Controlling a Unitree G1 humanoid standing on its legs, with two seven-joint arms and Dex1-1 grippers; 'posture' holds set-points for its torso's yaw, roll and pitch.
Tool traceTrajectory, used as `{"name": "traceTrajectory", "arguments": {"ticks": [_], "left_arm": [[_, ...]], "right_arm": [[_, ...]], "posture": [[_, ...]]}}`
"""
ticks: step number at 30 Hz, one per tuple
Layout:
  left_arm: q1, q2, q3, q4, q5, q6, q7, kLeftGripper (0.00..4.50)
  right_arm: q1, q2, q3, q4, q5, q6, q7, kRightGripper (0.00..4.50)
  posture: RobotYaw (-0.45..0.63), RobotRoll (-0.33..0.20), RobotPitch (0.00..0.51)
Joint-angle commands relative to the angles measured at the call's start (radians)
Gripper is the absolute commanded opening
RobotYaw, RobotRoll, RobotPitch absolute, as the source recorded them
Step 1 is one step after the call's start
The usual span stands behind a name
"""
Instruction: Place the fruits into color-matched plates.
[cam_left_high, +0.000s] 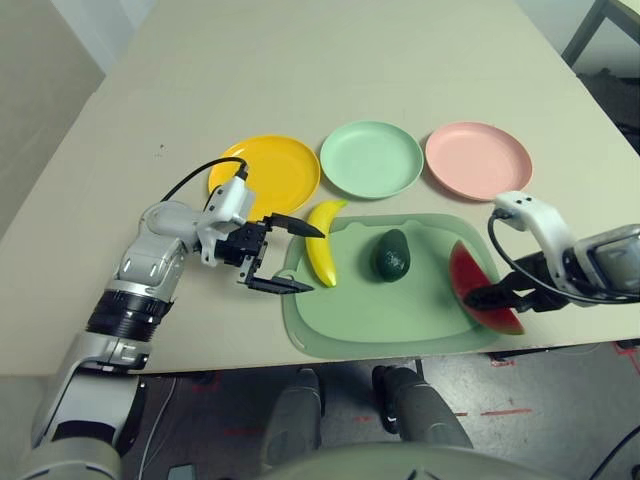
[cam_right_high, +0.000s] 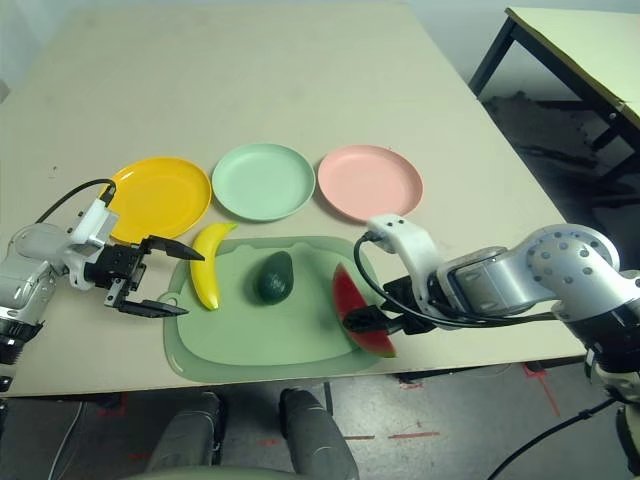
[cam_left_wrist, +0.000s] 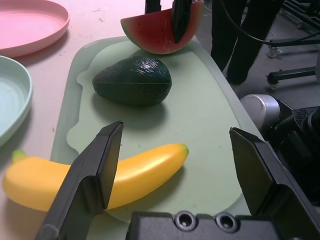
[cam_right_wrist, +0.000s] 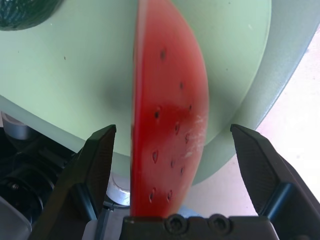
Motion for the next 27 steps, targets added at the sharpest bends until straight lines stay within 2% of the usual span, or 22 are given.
{"name": "traceTrajectory", "arguments": {"ticks": [1, 5, 15, 22, 25, 27], "left_arm": [[0.007, 0.001, -0.013, 0.0, 0.01, -0.011, -0.007, 4.5], [0.011, 0.0, -0.01, 0.001, 0.014, -0.012, -0.007, 4.5], [-0.028, -0.028, 0.008, 0.069, 0.051, -0.05, -0.007, 4.5], [-0.093, -0.047, 0.017, 0.17, 0.083, -0.099, 0.002, 4.5], [-0.118, -0.058, 0.024, 0.206, 0.093, -0.112, 0.001, 4.5], [-0.123, -0.06, 0.025, 0.219, 0.099, -0.118, -0.005, 4.5]], "right_arm": [[0.024, 0.019, 0.033, 0.003, 0.013, 0.003, -0.012, 3.66], [0.032, 0.017, 0.028, 0.003, 0.013, 0.007, -0.012, 2.27], [0.008, -0.017, 0.002, 0.027, 0.013, 0.031, 0.04, 2.21], [-0.15, -0.03, 0.007, 0.136, 0.013, 0.102, 0.091, 2.21], [-0.22, 0.003, 0.021, 0.195, 0.006, 0.121, 0.086, 2.21], [-0.291, 0.056, 0.018, 0.272, -0.039, 0.144, 0.094, 2.21]], "posture": [[-0.03, 0.0, 0.191], [-0.03, 0.0, 0.189], [-0.03, 0.0, 0.189], [-0.04, 0.0, 0.182], [-0.04, 0.0, 0.181], [-0.04, 0.0, 0.18]]}}
